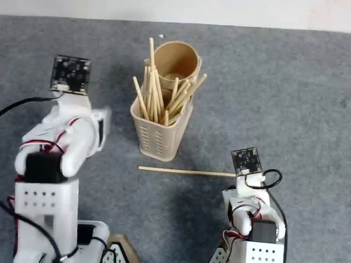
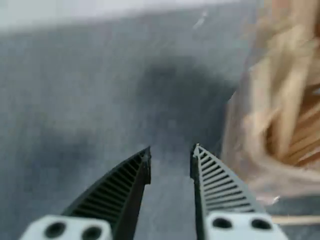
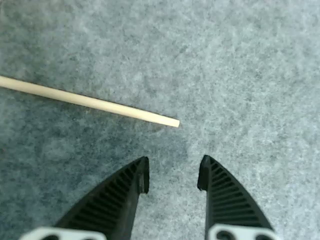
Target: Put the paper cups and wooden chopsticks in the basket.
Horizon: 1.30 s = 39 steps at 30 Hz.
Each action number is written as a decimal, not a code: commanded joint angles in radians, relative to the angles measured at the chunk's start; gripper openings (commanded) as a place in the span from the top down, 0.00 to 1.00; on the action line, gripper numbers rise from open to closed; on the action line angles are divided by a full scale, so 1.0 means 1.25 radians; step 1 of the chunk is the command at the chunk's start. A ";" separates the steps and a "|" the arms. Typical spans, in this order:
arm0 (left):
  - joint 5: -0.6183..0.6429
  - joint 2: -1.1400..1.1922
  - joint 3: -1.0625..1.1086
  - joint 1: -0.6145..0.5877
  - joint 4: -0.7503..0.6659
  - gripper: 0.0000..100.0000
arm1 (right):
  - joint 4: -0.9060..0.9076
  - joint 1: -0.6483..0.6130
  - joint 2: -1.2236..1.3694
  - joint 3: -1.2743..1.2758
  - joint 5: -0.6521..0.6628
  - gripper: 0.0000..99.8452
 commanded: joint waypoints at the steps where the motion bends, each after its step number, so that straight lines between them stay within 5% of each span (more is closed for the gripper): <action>1: -0.002 -0.009 0.142 -0.034 -0.039 0.84 | 0.004 -0.002 -0.009 0.094 0.007 0.83; 11: -0.002 -0.015 0.439 -0.052 -0.416 0.84 | 0.004 -0.114 -0.009 0.094 0.004 0.83; 20: -0.002 -0.015 0.450 -0.052 -0.422 0.84 | -0.117 -0.060 -0.006 0.053 0.104 0.83; 26: -0.002 -0.015 0.450 -0.050 -0.421 0.84 | -0.036 -0.060 0.008 -0.115 0.126 0.83; 31: -0.002 -0.014 0.450 -0.048 -0.421 0.84 | -0.064 -0.061 0.208 -0.213 0.118 0.83; 35: -0.001 -0.010 0.451 -0.048 -0.421 0.84 | -0.114 -0.061 0.524 -0.425 -0.045 0.83; 39: -0.001 -0.010 0.451 -0.048 -0.420 0.84 | -0.110 -0.063 0.892 -0.640 -0.357 0.83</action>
